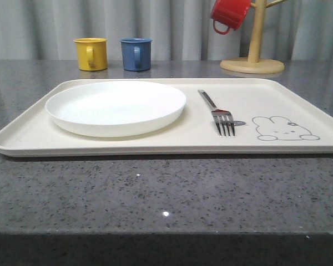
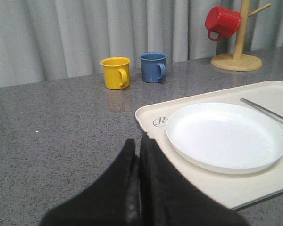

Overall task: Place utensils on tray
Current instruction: 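Move the right gripper to the silver chopsticks and grasp them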

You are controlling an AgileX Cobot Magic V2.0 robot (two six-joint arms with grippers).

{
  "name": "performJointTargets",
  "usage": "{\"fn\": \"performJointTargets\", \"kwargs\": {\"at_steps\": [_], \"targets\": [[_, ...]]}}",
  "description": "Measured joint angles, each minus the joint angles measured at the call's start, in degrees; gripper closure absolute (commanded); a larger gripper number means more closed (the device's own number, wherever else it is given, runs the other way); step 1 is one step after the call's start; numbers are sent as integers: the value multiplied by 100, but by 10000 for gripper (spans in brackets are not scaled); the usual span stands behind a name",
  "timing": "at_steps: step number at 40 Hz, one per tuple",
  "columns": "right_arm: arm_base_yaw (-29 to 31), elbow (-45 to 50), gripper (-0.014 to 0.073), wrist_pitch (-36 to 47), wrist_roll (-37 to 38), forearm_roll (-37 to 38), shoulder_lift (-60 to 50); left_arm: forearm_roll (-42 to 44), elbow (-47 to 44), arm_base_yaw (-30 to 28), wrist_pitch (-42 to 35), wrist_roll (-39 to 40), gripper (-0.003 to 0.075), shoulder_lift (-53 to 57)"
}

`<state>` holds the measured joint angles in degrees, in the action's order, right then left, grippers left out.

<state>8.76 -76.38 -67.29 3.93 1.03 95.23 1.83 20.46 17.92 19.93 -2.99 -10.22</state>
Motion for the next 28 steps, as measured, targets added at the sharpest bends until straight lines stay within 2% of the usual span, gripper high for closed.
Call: {"fn": "performJointTargets", "kwargs": {"at_steps": [8, 14, 22, 24, 28], "targets": [[0, 64, 169, 180, -38, -103, 220, 0, 0, 0, 0, 0, 738, 0], [0, 64, 281, 224, -38, -103, 220, 0, 0, 0, 0, 0, 738, 0], [0, 64, 289, 237, -52, -103, 262, 0, 0, 0, 0, 0, 738, 0], [0, 64, 316, 227, -52, -103, 270, 0, 0, 0, 0, 0, 738, 0], [0, 64, 440, 227, -52, -103, 270, 0, 0, 0, 0, 0, 738, 0]]}}
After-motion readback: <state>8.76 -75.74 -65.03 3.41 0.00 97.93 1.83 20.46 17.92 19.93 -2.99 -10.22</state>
